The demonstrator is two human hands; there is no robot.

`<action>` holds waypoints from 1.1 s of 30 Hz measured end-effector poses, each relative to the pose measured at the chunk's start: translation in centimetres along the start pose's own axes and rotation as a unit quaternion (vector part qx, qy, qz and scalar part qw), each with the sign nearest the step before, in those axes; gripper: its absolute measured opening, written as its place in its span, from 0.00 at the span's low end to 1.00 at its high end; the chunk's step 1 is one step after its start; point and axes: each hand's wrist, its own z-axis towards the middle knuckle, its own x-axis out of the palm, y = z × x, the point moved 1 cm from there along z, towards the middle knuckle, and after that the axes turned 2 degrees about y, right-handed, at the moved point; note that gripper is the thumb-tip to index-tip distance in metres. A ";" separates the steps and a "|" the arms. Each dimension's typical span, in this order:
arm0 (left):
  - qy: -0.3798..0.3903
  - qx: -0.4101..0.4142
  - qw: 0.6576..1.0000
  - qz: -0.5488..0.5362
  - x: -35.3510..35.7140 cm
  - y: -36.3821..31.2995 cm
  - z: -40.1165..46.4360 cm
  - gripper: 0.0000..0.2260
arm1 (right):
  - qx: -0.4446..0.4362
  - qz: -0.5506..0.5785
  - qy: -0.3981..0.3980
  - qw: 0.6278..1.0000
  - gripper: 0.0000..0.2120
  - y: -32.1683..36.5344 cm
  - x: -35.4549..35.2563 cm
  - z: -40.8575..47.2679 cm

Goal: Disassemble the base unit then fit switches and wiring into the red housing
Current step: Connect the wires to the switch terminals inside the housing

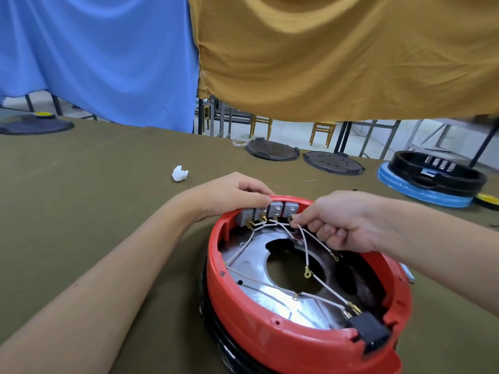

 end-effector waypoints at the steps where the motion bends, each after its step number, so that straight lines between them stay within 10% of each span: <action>1: 0.000 -0.001 1.000 -0.001 0.0 0.0 0.0 0.08 | 0.000 -0.001 0.001 1.000 0.13 0.0 0.1 0.1; 33: 0.033 0.014 0.999 -0.032 -0.3 0.1 -0.3 0.10 | -0.047 0.012 -0.085 0.995 0.08 -0.9 1.0 0.6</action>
